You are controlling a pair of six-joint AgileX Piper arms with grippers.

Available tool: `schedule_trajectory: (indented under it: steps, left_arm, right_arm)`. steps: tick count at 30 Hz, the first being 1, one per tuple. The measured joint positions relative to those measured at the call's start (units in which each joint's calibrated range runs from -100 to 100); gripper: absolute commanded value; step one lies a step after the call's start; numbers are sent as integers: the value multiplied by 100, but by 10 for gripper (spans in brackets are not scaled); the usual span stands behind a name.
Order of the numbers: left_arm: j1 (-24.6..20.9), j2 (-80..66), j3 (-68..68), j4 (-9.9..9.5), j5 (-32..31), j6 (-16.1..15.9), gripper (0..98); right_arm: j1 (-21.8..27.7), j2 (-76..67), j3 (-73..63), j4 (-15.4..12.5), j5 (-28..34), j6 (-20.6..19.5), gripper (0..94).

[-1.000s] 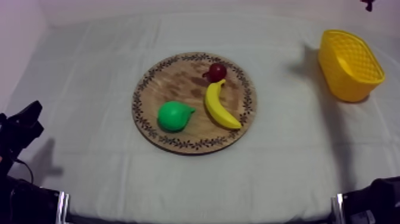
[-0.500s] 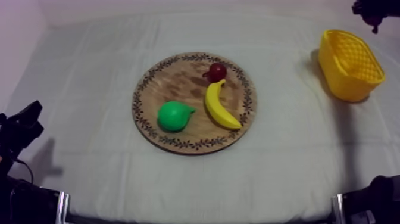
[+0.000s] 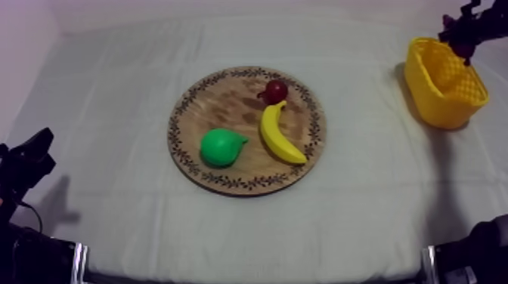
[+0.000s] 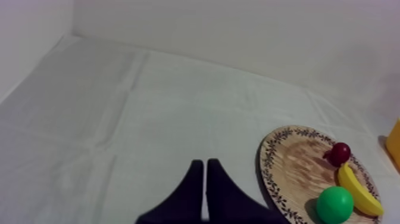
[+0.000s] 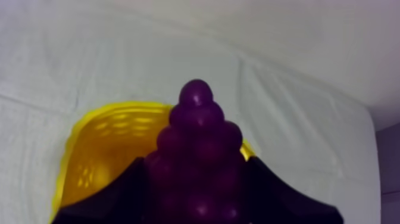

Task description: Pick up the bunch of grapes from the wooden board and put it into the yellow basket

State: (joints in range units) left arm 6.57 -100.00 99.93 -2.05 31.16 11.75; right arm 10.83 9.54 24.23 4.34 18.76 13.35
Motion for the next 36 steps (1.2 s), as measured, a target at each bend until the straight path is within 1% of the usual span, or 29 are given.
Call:
schedule_trajectory:
  steps: [5,8,10,13,15,18,21,23,26,30,33,36]
  left_arm:
    - [0,0,0,0,0,0,1]
    - [0,0,0,0,0,0,1]
    - [0,0,0,0,0,0,1]
    - [0,0,0,0,0,0,1]
    - [0,0,0,0,0,0,1]
    - [0,0,0,0,0,0,1]
    - [0,0,0,0,0,0,1]
    - [0,0,0,0,0,0,1]
    - [0,0,0,0,0,0,1]
    - [0,0,0,0,0,0,1]
    - [0,0,0,0,0,0,1]
    - [0,0,0,0,0,0,1]
  right_arm:
    - [8,337,23,-40,188,66,214]
    - [20,486,80,-79,292,83,235]
    - [24,584,83,-101,387,83,287]
    - [27,660,40,-139,507,79,416]
    - [32,681,24,-171,618,86,478]
    - [38,686,17,-181,626,81,543]
    - [40,643,-12,-175,590,-19,585]
    - [51,576,-40,-116,470,-111,601]
    - [71,432,-53,28,286,-351,609]
    - [87,210,13,63,135,-619,604]
    - [115,-38,166,56,13,-673,597]
    - [132,-326,374,-6,-92,-582,588]
